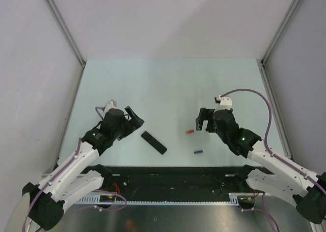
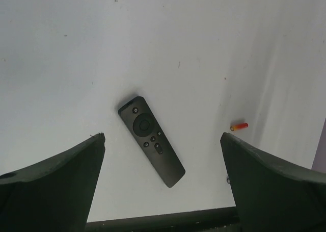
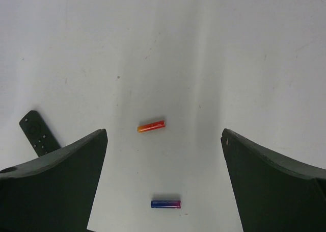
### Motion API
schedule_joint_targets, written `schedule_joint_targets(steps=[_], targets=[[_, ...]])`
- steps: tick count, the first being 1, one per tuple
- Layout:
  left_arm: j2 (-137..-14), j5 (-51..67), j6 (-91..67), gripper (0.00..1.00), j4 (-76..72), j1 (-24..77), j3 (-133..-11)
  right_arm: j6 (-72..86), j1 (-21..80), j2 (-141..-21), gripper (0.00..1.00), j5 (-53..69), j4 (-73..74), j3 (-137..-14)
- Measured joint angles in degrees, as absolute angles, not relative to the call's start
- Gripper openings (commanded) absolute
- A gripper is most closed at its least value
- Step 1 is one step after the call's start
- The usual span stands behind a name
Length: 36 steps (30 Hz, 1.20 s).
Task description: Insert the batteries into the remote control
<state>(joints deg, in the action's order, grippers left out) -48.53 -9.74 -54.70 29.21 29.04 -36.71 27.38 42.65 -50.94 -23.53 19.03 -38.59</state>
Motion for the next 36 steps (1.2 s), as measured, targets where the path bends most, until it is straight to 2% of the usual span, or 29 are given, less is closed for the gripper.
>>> schedule_joint_targets(steps=[4, 9, 13, 17, 21, 28, 36], targets=[[-47.0, -9.9, -57.6, 1.00, 29.5, 31.4, -34.0, 27.2, 42.7, -49.9, 1.00, -22.5, 19.1, -38.6], [-47.7, -13.7, -64.4, 1.00, 30.0, 41.9, -33.4, 27.2, 42.7, -49.5, 1.00, -21.5, 19.1, -38.6], [-55.0, -15.4, -71.2, 0.96, 30.1, 47.2, -33.8, 27.2, 42.7, -49.3, 1.00, -20.7, 19.4, -38.6], [-64.6, -16.3, -76.9, 0.92, 31.7, 47.6, -35.6, 27.3, 42.7, -47.9, 1.00, -20.0, 20.4, -38.6], [-68.9, -17.5, -81.2, 0.90, 32.9, 47.7, -38.0, 27.5, 42.7, -44.8, 1.00, -19.3, 22.6, -38.6], [-76.5, -18.3, -85.4, 0.78, 33.7, 47.7, -45.3, 27.7, 42.7, -41.1, 1.00, -18.6, 25.3, -38.6], [-81.4, -17.8, -89.4, 0.76, 36.2, 47.7, -47.4, 28.3, 42.7, -39.6, 1.00, -17.4, 26.5, -38.6]])
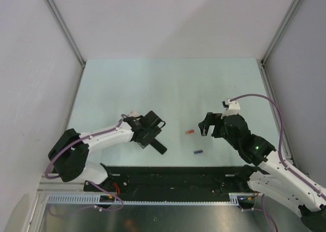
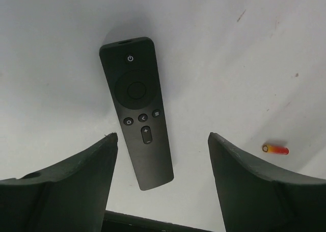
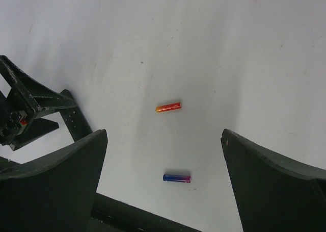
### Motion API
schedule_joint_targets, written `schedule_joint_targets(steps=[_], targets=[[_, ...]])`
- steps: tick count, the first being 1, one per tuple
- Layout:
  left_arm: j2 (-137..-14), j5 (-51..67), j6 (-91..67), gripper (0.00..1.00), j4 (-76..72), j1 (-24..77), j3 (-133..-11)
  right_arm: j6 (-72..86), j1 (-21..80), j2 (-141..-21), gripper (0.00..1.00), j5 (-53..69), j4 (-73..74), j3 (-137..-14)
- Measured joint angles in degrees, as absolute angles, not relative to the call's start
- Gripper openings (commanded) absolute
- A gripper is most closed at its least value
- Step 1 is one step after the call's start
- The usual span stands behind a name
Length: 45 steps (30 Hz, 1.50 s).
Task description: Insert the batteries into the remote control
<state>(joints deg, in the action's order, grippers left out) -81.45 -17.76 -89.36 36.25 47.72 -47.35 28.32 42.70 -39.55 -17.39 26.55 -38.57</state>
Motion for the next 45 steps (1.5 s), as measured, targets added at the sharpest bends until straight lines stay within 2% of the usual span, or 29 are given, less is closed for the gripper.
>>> schedule_joint_targets(steps=[17, 27, 35, 40, 41, 42, 45], targets=[[-87.6, -17.3, -90.4, 0.66, 38.1, 47.7, -48.3, 28.5, 42.7, -39.0, 1.00, -15.1, 27.2, -38.6], [-90.0, -16.5, -89.3, 0.54, 38.3, 46.8, -50.1, 28.6, 42.6, -38.7, 1.00, -14.5, 27.6, -38.6], [-91.2, -14.6, -88.3, 0.49, 40.1, 45.9, -51.2, 28.8, 42.6, -38.7, 1.00, -13.9, 27.6, -38.6], [-93.3, -13.9, -87.1, 0.21, 41.9, 45.7, -53.7, 28.8, 42.6, -39.0, 1.00, -13.4, 27.6, -38.6], [-93.5, -13.8, -87.0, 0.04, 42.0, 45.7, -54.0, 28.8, 42.6, -39.1, 1.00, -13.3, 27.6, -38.6], [-93.8, -13.8, -86.7, 0.00, 42.3, 45.7, -54.3, 28.8, 42.6, -39.1, 1.00, -13.2, 27.6, -38.6], [-94.2, -13.8, -85.9, 0.00, 42.7, 45.7, -54.9, 28.8, 42.5, -39.1, 1.00, -13.0, 27.6, -38.6]])
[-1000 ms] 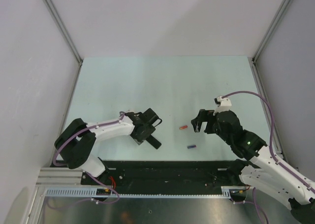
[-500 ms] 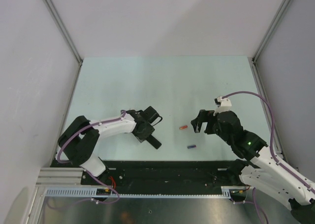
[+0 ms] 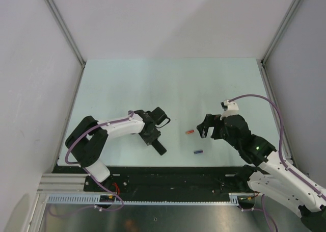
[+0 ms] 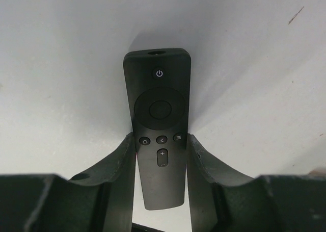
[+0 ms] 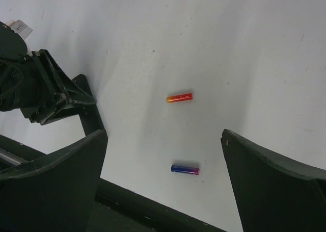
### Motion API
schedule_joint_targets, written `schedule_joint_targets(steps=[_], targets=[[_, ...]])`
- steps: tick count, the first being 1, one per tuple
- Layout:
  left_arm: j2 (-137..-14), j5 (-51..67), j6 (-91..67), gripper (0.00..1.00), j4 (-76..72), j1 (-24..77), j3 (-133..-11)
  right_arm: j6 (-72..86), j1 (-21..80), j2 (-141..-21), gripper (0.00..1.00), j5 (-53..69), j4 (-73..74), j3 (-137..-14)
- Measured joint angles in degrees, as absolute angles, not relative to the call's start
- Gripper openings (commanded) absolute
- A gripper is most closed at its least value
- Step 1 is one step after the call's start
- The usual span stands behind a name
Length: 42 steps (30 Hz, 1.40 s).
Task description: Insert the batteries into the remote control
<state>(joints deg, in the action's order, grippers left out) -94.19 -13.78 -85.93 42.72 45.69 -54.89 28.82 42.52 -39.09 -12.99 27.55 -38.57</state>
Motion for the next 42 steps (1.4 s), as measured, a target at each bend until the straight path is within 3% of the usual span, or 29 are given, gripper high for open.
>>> schedule_joint_targets(steps=[5, 15, 28, 42], targets=[[-94.2, -14.9, -81.0, 0.00, 43.8, 45.7, -56.3, 28.8, 42.1, -38.6, 0.99, -12.7, 27.6, -38.6], [-87.6, -18.5, -57.8, 0.00, 40.3, 46.2, -72.4, 28.3, 41.6, -39.2, 0.98, -10.8, 27.4, -39.1], [-74.0, 0.4, -37.6, 0.00, 15.1, 42.5, -60.5, 28.3, 41.8, -35.5, 0.93, 1.7, 18.4, -40.4], [-70.6, 11.3, -36.1, 0.00, 4.9, 42.4, -59.9, 30.0, 48.0, -49.0, 0.83, 3.8, 7.4, -41.3]])
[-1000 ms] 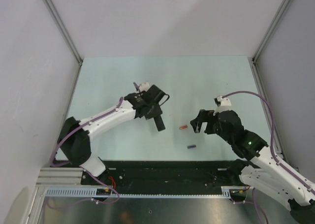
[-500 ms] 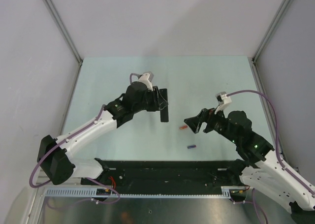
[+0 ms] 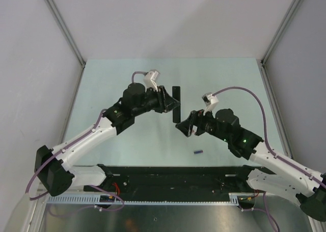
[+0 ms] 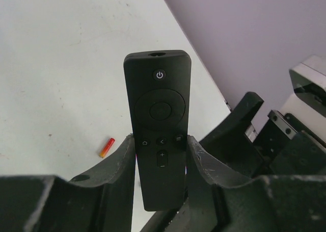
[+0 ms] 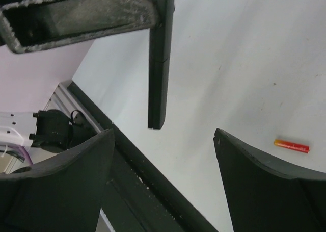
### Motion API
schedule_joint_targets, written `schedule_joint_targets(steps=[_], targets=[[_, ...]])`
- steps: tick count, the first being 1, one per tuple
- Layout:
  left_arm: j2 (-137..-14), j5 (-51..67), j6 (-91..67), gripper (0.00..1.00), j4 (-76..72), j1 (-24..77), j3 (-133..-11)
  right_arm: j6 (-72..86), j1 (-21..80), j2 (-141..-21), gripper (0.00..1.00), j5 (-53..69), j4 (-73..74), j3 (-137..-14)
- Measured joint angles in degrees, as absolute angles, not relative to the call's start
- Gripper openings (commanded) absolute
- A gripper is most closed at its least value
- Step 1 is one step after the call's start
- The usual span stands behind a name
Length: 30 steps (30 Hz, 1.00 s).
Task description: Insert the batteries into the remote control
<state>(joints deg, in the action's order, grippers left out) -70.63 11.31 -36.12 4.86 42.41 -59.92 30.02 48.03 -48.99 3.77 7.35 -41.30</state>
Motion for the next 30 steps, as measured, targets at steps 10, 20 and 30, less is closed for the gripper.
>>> schedule_joint_targets(steps=[10, 20, 30], targets=[[-70.2, 13.7, -37.9, 0.00, 1.4, 42.4, -58.3, 29.5, 48.3, -51.7, 0.64, -0.7, 3.1, -42.2], [-69.9, 13.8, -39.4, 0.00, -0.6, 42.4, -57.4, 28.6, 49.0, -54.8, 0.43, -1.1, 1.0, -43.2], [-69.4, 13.1, -40.1, 0.42, -1.0, 42.4, -56.9, 27.4, 50.8, -55.9, 0.00, -2.8, 1.3, -43.8]])
